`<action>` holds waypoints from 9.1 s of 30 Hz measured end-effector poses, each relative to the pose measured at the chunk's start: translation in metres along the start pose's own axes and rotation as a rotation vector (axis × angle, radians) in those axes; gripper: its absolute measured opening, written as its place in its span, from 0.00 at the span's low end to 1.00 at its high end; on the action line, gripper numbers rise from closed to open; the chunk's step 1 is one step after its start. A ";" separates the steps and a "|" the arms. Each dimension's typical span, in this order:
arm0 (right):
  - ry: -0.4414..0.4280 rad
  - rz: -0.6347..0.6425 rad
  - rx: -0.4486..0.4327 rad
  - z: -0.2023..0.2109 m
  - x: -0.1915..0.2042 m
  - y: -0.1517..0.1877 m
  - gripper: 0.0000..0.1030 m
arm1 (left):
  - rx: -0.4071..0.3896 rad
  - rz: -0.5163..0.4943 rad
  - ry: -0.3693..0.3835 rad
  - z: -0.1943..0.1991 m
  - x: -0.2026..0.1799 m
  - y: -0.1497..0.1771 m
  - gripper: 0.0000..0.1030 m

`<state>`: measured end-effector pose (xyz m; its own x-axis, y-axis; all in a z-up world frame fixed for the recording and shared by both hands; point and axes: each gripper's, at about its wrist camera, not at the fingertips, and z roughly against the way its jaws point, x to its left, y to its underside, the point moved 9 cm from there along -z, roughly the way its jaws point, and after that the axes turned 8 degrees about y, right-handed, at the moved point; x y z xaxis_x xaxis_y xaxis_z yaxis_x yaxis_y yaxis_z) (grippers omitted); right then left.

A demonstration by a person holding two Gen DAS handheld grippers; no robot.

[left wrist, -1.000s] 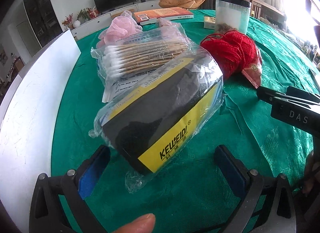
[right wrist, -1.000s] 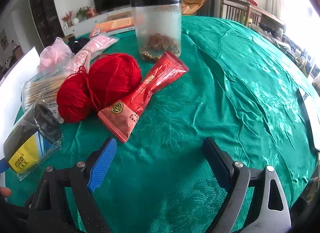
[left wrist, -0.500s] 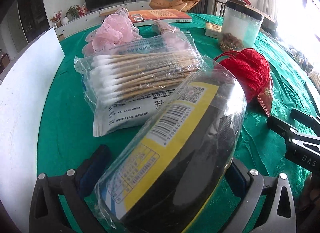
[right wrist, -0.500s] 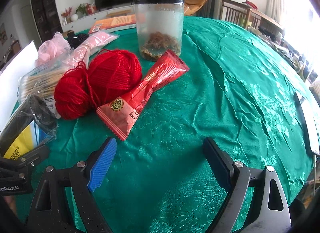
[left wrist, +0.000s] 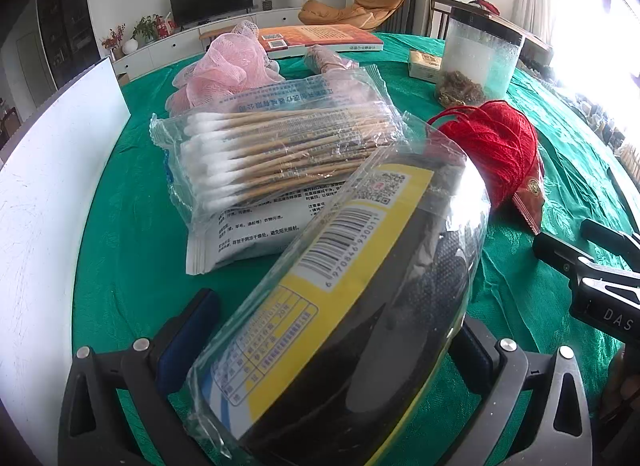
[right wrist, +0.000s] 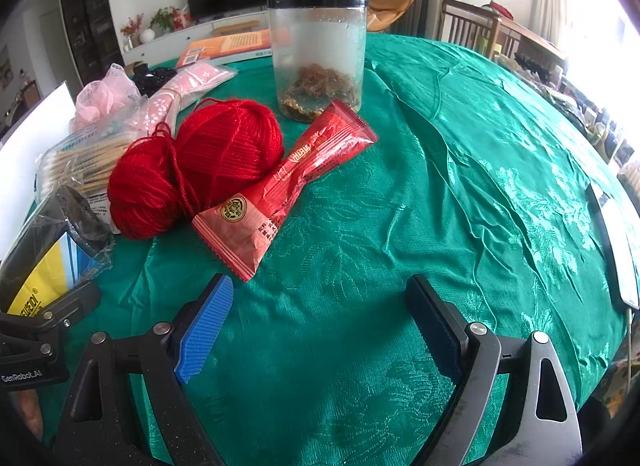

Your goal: Organize soft objects

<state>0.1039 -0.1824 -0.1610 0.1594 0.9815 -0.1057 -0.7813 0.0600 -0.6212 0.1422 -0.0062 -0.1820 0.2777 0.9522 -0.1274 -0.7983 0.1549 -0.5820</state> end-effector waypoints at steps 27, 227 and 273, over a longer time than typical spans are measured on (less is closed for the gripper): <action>0.001 0.001 -0.002 -0.001 0.000 0.000 0.88 | -0.001 0.001 0.001 0.000 0.000 0.000 1.00; -0.627 -0.565 0.125 -0.043 -0.072 -0.100 0.15 | 0.174 0.214 0.036 -0.065 0.106 -0.167 0.99; -1.022 0.245 0.089 0.235 0.323 -0.098 0.22 | -0.127 0.508 -0.279 0.259 0.304 0.037 0.73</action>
<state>0.0897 0.1710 0.0480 -0.5607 0.6526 0.5095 -0.7716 -0.1887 -0.6075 0.0588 0.3568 -0.0346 -0.2874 0.9346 -0.2093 -0.7192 -0.3550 -0.5972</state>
